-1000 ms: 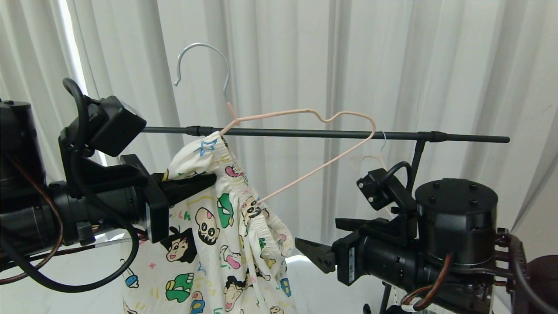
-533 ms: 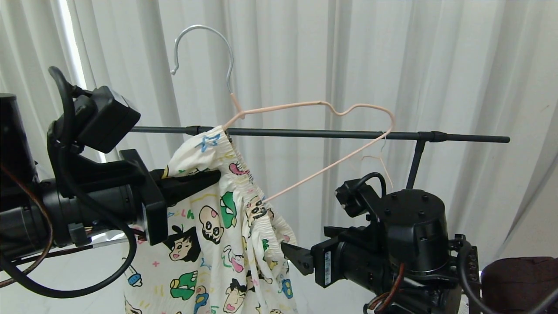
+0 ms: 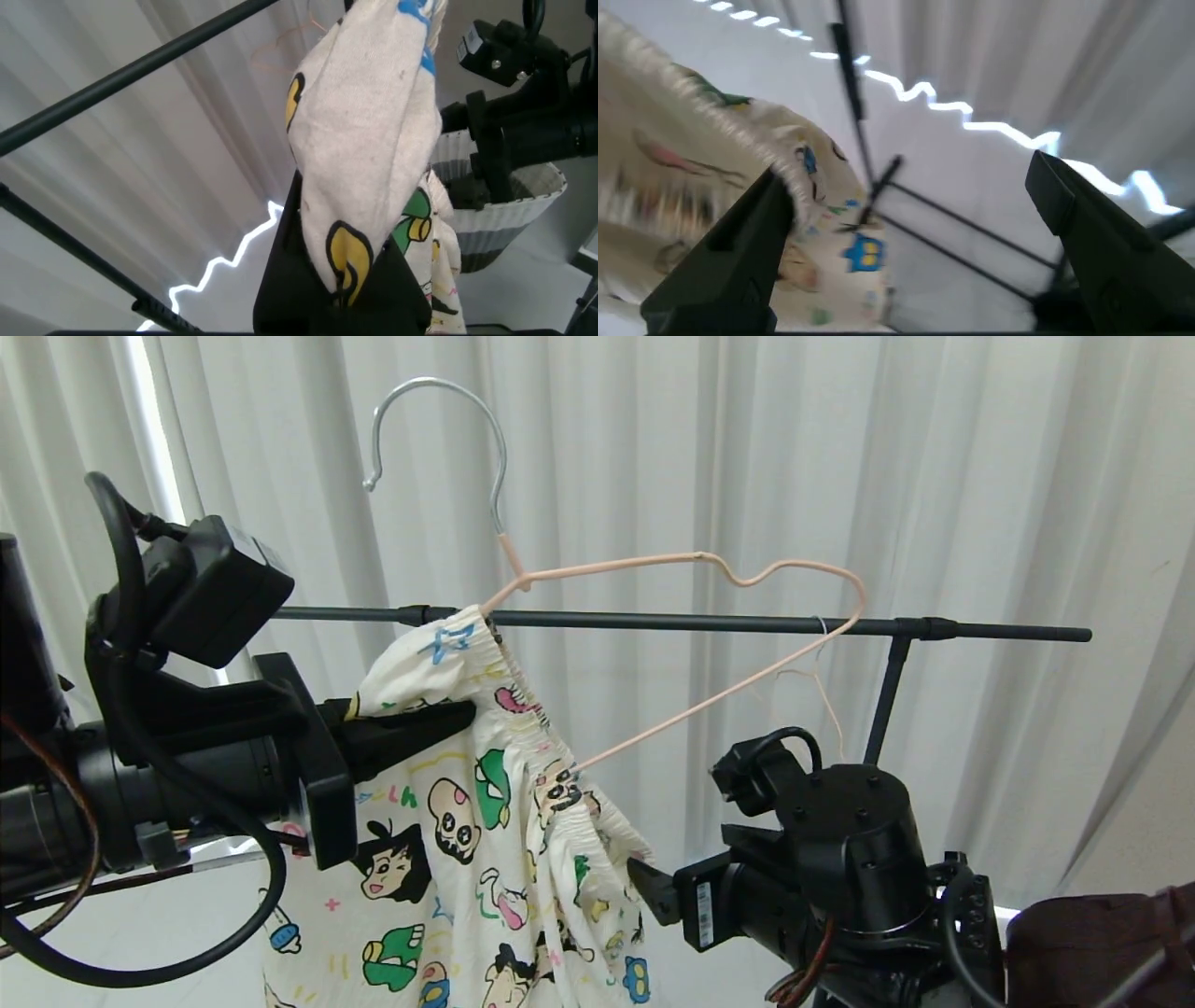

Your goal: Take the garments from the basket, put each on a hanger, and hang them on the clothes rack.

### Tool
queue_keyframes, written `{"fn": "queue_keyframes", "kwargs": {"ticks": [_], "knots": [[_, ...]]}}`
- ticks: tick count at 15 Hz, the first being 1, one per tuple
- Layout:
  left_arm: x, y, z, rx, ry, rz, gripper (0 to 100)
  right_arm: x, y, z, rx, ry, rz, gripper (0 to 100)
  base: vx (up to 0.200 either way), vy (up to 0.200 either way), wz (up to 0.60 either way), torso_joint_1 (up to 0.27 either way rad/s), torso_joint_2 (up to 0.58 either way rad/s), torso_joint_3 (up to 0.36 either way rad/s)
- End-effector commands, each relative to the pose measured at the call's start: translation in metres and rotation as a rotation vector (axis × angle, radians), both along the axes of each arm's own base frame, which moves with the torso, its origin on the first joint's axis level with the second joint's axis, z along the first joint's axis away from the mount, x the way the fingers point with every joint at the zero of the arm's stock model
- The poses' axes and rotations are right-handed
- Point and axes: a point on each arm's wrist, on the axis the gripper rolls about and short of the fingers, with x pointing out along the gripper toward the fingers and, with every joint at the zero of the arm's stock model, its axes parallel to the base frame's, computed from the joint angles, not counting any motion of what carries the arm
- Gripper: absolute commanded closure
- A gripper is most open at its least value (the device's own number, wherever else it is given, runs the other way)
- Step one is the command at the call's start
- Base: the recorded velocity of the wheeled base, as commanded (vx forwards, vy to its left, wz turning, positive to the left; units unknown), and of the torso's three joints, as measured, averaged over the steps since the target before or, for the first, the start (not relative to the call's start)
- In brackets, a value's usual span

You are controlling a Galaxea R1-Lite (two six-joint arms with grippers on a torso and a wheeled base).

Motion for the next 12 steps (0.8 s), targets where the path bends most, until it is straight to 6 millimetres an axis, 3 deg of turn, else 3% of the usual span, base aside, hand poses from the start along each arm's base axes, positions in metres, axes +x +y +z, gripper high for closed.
{"fn": "queue_keyframes", "kwargs": {"ticks": [1,4,5,12], "knots": [[0.000,0.000,0.000,0.001,0.000,0.008,100,0.012,-0.016,-0.005,-0.082,-0.030,-0.064,0,0.000,0.000,0.00,0.000,0.00,0.000],[-0.003,0.002,-0.004,0.020,-0.007,0.019,100,0.040,-0.044,-0.008,-0.218,-0.097,-0.178,0,0.000,0.000,0.00,0.000,0.00,0.000],[-0.005,0.004,-0.016,0.075,-0.006,0.038,100,0.053,-0.056,-0.002,-0.226,-0.134,-0.243,0,0.000,0.000,0.00,0.000,0.00,0.000],[-0.011,0.008,-0.043,0.160,0.044,0.073,100,0.085,-0.090,0.013,-0.270,-0.277,-0.361,0,0.000,0.000,0.00,0.000,0.00,0.000]]}}
